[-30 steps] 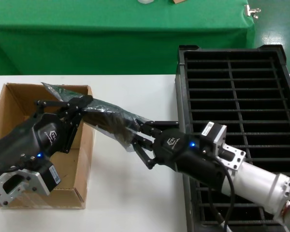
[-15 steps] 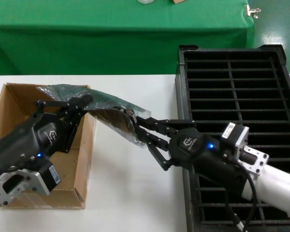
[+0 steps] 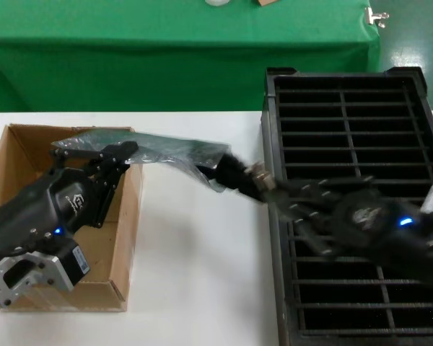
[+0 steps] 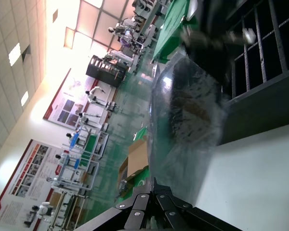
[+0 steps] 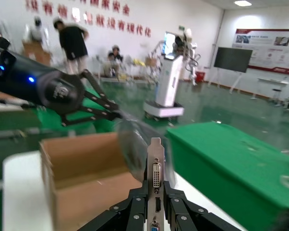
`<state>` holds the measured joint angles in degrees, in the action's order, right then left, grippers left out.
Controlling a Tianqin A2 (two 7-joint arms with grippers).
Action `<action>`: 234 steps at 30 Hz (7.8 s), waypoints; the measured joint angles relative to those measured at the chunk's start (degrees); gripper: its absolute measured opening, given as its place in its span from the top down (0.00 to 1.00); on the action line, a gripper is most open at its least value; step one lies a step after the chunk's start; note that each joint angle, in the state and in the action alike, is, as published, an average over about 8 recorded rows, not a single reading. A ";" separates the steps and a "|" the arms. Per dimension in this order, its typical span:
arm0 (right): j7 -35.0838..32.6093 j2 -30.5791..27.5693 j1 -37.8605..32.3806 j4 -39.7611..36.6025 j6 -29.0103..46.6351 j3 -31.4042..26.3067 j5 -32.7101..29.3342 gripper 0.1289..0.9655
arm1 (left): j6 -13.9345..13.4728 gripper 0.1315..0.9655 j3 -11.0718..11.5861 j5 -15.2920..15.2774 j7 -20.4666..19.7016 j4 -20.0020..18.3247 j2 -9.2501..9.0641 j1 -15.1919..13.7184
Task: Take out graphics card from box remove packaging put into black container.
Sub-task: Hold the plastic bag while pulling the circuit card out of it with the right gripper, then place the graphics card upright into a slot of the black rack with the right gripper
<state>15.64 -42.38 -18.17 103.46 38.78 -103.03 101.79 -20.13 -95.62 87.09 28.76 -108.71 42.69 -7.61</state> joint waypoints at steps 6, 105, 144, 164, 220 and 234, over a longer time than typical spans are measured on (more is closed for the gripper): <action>6.92 -12.09 0.95 6.99 0.93 6.11 -1.27 0.93 | 0.00 0.99 0.00 0.00 0.00 0.00 0.00 0.00; 43.91 -4.80 -70.38 -0.77 51.17 -54.70 -24.07 0.96 | -0.01 0.99 0.00 0.00 0.00 0.00 0.00 0.00; 48.86 -4.22 -74.32 4.99 51.17 -54.71 -25.30 0.96 | -0.01 0.99 0.00 0.00 0.00 0.00 -0.01 0.00; 49.05 -3.93 -74.43 4.87 51.17 -54.71 -25.61 0.96 | -0.01 0.99 0.01 0.00 0.00 0.00 -0.01 0.00; 25.05 -8.24 -79.59 -0.97 51.17 -54.71 -9.06 0.96 | -0.02 0.99 0.02 -0.01 0.00 0.00 -0.02 0.00; 19.82 -9.87 -76.16 -4.04 51.17 -54.71 -11.98 0.96 | -0.02 0.99 0.02 -0.01 0.00 0.00 -0.02 0.00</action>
<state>35.46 -52.25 -94.33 99.41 89.95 -157.73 89.82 -20.15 -95.61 87.08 28.76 -108.71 42.67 -7.61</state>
